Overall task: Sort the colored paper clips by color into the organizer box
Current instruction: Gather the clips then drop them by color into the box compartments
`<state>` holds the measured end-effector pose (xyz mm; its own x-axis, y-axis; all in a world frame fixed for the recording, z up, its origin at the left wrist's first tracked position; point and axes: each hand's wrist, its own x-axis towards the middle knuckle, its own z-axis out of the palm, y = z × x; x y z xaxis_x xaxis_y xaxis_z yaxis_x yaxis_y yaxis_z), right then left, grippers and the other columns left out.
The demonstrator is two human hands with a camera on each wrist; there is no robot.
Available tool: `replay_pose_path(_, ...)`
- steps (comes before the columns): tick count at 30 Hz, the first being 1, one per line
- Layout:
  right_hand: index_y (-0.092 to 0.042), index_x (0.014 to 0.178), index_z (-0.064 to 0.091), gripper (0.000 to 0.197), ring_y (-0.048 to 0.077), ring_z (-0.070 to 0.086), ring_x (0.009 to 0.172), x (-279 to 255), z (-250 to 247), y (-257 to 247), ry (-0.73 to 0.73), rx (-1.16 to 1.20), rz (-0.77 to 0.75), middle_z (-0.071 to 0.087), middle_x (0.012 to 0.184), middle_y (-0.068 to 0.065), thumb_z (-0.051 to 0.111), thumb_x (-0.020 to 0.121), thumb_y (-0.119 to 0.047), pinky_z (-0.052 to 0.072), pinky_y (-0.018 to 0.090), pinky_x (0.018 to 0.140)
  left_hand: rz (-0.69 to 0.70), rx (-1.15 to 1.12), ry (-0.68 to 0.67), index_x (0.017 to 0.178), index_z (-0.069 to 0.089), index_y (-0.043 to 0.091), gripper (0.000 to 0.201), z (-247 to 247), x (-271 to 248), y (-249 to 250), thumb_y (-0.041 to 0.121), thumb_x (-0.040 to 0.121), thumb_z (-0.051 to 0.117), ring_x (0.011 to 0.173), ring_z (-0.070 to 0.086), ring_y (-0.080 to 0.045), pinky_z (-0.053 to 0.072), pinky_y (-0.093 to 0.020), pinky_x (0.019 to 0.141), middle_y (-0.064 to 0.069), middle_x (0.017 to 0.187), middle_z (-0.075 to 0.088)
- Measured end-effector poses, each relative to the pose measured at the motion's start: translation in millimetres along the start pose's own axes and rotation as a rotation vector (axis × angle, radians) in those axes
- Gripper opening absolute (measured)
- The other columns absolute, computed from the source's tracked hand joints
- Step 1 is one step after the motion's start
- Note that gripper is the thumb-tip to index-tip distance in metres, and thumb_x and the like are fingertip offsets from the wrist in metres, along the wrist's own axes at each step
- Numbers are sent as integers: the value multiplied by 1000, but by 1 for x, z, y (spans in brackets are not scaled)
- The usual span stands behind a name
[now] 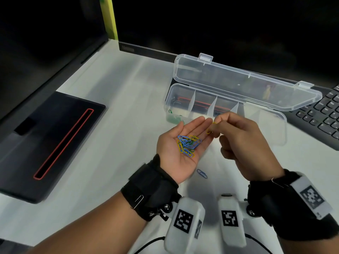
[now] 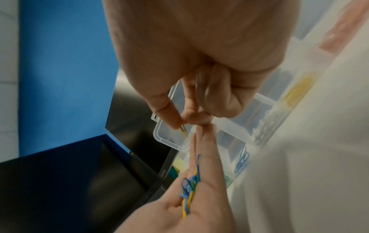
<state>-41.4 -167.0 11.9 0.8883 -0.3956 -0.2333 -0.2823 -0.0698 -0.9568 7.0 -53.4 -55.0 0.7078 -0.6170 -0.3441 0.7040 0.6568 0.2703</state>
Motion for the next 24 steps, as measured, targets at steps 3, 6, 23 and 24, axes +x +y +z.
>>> replay_pose_path(3, -11, 58, 39, 23, 15, 16, 42, 0, -2, 0, 5, 179, 23, 43, 68, 21, 40, 74, 5, 13, 22, 44, 0, -35, -9, 106, 66, -8, 47, -1, 1, 1, 24, 100, 32, 97, 69, -34, 53, -43, 90, -25, 113, 67)
replay_pose_path(6, -15, 49, 27, 32, 17, 9, 48, 0, -8, 2, 27, 290, 39, 40, 58, 9, 28, 66, 12, 8, 25, 45, 3, -27, -18, 100, 70, -10, 50, -1, 1, 0, 24, 100, 32, 96, 70, -34, 54, -43, 89, -24, 111, 68)
replay_pose_path(23, -32, 72, 74, 5, 7, 64, 66, 2, 9, 0, 5, -874, -262, 66, 61, -17, 76, 68, -34, 52, 31, 63, -15, 63, 32, 107, 63, -2, 43, 3, -3, 0, 26, 100, 31, 77, 71, -26, 58, -27, 67, -18, 92, 72)
replay_pose_path(24, -31, 71, 74, 3, 10, 65, 69, 2, 10, 1, -1, -860, -261, 69, 65, -14, 75, 68, -32, 54, 33, 66, -15, 64, 32, 107, 63, -2, 43, 3, -3, 0, 26, 100, 31, 76, 72, -26, 58, -27, 66, -17, 90, 73)
